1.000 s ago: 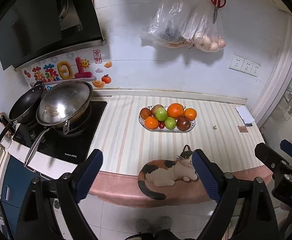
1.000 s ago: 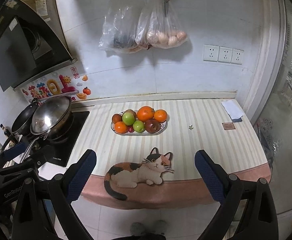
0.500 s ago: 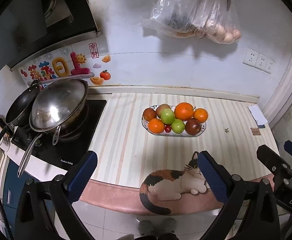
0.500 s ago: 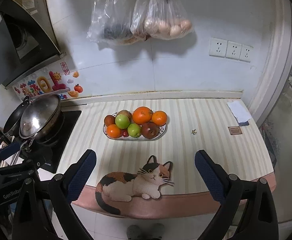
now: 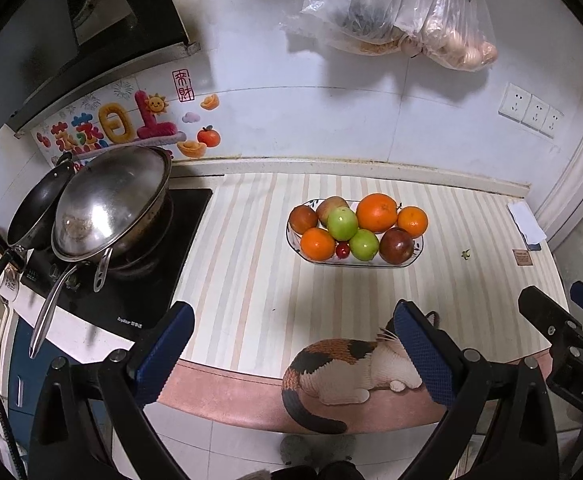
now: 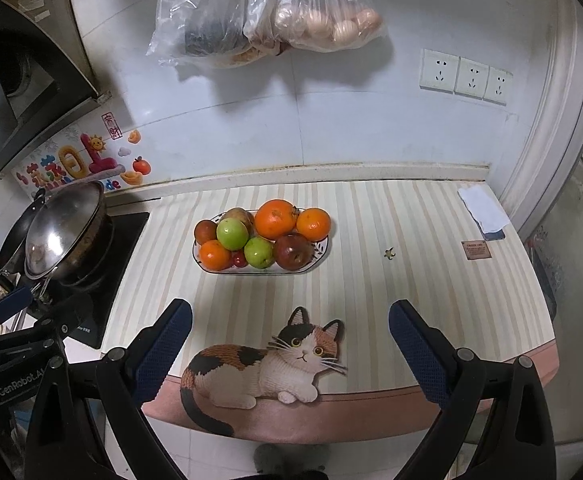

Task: Organize fruits

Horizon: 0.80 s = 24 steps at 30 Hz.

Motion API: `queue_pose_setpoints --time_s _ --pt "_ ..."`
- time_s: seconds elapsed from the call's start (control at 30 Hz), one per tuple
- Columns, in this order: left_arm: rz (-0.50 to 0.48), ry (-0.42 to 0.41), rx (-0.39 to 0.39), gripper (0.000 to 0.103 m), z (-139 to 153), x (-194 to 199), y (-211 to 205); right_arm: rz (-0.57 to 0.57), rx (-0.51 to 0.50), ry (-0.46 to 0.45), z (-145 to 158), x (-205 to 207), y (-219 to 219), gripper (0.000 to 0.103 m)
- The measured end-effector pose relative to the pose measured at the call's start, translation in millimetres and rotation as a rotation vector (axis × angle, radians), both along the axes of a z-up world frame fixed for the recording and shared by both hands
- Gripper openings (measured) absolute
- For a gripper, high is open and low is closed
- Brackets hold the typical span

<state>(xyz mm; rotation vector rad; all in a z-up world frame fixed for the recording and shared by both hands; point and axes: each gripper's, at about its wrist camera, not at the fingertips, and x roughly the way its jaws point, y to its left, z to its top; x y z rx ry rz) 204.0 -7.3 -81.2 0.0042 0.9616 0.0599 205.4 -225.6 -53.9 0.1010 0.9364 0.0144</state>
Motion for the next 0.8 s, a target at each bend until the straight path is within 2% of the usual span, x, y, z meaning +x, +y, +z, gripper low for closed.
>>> queue_pose_setpoints --time_s 0.8 --pt "-0.018 -0.002 0.003 0.102 0.8 3.8 2.5 -0.006 -0.014 0.010 -5.6 3.3 5.3 0.101"
